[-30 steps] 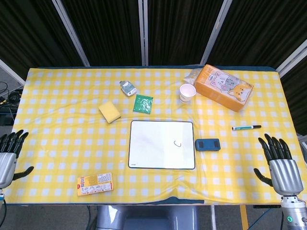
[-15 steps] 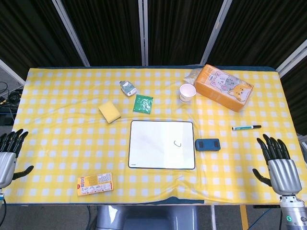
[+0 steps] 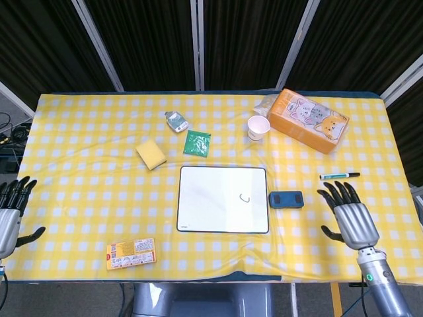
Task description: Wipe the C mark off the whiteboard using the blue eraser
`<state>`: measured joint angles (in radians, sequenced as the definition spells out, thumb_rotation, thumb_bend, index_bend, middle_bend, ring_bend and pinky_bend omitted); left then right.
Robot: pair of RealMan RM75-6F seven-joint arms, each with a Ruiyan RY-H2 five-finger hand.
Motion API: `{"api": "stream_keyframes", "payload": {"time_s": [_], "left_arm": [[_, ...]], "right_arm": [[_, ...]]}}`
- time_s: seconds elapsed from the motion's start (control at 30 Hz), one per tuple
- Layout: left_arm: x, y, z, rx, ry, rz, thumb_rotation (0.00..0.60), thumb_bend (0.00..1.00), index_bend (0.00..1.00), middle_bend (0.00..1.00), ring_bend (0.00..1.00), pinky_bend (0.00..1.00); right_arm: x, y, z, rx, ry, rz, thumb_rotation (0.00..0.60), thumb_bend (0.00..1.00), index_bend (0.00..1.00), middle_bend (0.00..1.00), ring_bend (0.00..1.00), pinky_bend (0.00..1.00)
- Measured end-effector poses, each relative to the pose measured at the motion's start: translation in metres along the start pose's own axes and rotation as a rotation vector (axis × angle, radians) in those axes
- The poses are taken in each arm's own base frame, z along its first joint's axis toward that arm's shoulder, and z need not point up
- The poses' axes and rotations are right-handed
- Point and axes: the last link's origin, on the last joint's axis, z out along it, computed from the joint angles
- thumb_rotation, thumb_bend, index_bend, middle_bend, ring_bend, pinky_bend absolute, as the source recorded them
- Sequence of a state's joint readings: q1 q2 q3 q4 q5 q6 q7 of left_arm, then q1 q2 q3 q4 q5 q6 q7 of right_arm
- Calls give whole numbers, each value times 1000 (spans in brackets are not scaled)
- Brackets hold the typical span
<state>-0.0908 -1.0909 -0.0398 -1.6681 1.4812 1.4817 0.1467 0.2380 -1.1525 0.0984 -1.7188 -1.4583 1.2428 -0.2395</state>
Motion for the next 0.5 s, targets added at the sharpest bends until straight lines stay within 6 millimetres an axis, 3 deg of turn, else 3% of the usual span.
{"api": "stream_keyframes", "payload": {"time_s": [0.5], "left_arm": [[-3, -2, 1, 6, -5, 0, 600, 149, 0, 0, 0, 0]], "right_arm": [[-25, -29, 62, -28, -203, 11, 600, 130, 246, 101, 0, 46]]}}
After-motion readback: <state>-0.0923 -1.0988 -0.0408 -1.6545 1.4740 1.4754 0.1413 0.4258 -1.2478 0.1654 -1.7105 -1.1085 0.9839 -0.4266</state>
